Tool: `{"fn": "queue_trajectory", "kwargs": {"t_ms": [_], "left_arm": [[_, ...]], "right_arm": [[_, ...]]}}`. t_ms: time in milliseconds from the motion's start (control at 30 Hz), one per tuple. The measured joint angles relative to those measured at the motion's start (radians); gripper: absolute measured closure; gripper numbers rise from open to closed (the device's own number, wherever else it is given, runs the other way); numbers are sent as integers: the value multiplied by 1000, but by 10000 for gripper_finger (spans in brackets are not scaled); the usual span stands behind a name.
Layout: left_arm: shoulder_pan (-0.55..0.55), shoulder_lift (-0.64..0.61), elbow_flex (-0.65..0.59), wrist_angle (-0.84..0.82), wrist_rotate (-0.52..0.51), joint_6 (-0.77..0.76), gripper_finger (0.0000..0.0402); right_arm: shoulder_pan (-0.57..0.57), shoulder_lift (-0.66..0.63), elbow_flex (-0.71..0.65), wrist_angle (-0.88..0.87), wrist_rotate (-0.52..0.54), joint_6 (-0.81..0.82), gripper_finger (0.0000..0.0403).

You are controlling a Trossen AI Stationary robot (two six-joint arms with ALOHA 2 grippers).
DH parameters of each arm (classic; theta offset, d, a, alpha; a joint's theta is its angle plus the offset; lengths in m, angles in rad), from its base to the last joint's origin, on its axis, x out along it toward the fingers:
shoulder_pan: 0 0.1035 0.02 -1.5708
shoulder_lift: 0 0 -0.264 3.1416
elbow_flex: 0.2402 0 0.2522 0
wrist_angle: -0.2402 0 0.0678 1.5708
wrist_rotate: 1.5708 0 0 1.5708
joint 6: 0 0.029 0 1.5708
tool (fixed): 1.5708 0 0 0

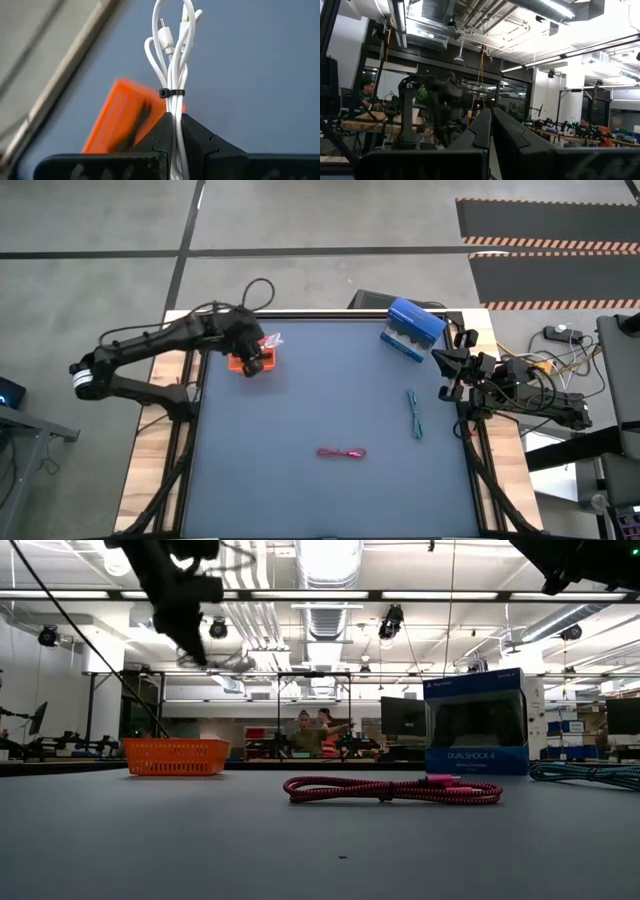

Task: Pick and place USB-C Cables
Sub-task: Put the white charger cable into the orange basket

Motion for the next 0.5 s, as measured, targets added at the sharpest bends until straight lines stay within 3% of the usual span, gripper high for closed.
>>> {"fn": "queue_trajectory", "kwargs": {"t_ms": [167,500], "left_arm": [[36,99,32,-190,4,80,392],[83,199,30,-212,-2,338,392]], "right_arm": [[0,0,0,0,0,-4,394],[0,0,0,-2,0,-7,394]]}}
